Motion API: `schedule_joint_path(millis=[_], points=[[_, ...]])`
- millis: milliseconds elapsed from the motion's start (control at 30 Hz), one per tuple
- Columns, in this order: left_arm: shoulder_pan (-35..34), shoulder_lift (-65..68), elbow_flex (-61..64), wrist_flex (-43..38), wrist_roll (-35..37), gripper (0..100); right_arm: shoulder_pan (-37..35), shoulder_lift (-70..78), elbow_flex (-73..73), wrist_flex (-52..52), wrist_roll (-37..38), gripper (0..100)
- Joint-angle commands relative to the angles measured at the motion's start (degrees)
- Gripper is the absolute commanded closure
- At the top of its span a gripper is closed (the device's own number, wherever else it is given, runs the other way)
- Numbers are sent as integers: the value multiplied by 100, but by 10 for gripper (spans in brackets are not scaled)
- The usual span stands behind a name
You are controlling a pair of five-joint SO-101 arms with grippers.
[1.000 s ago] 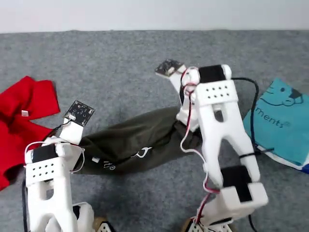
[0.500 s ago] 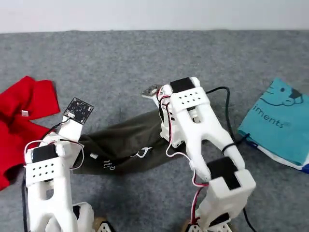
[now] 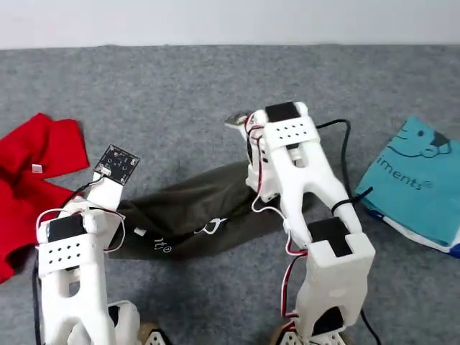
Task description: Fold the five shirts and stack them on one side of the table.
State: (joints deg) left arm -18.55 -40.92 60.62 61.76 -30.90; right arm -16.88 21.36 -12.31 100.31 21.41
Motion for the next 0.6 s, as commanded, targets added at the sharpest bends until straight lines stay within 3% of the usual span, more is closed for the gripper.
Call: schedule_joint_path(millis=[0, 233, 467, 567], points=[[0, -158, -13, -105, -9, 986, -66, -40, -308, 207, -62, 812], [0, -149, -4, -105, -9, 986, -602, 75, -308, 154, -79, 815], [-18, -158, 48, -79, -9, 986, -585, 479, -316, 127, -62, 819], [-18, -185, 224, -105, -9, 986, -523, 488, -316, 75, -26, 883]])
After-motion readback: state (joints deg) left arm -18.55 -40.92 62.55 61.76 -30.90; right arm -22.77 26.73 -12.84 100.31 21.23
